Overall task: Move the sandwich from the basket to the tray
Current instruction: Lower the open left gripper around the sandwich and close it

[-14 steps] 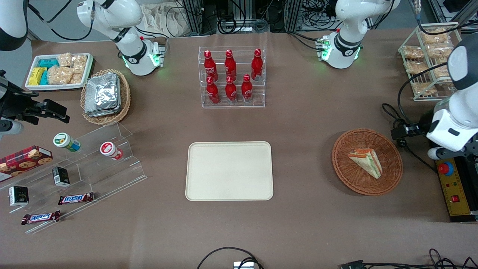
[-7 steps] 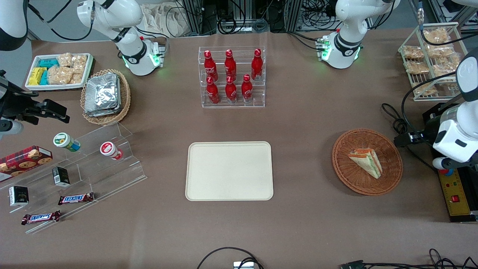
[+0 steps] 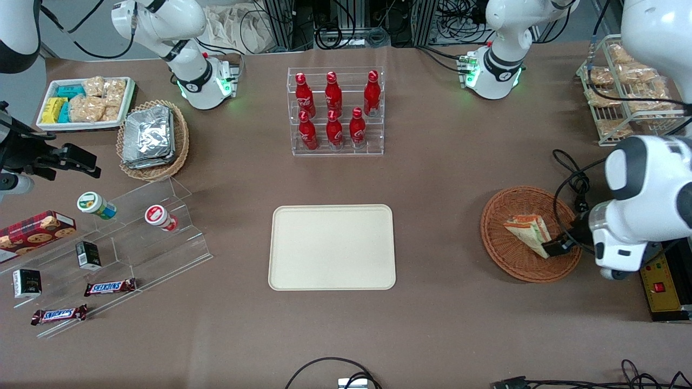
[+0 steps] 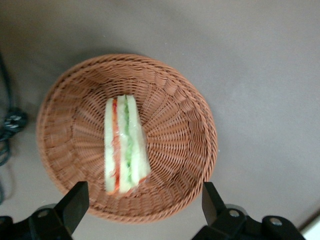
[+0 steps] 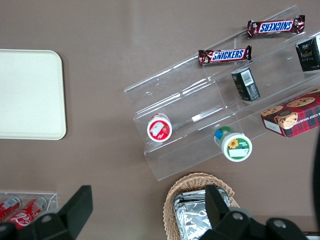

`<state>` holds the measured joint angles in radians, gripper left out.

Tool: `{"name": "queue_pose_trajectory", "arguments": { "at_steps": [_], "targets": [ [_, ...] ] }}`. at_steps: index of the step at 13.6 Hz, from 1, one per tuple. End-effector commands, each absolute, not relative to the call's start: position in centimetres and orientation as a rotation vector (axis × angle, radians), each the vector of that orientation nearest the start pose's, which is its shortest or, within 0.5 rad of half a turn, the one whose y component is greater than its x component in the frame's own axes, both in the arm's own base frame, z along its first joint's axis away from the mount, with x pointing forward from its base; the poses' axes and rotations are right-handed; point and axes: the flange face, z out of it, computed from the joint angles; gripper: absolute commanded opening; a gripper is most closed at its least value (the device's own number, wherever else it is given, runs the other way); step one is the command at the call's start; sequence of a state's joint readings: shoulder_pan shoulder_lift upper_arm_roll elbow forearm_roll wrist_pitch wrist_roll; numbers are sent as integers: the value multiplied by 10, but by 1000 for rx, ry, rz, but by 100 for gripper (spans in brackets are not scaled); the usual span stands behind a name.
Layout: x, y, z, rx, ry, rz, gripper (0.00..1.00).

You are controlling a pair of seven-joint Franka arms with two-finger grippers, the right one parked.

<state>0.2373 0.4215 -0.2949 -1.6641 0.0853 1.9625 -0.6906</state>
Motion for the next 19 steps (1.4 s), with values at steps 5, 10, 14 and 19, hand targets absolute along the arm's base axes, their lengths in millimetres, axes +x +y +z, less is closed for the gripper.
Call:
{"name": "queue_pose_trajectory", "arguments": {
  "at_steps": [5, 10, 14, 19],
  "targets": [
    [637, -16, 277, -2899, -1165, 225, 100],
    [633, -9, 247, -2807, -1169, 234, 100],
    [643, -4, 263, -2794, -1218, 203, 100],
    [645, 1, 272, -2744, -1234, 273, 100]
  ]
}}
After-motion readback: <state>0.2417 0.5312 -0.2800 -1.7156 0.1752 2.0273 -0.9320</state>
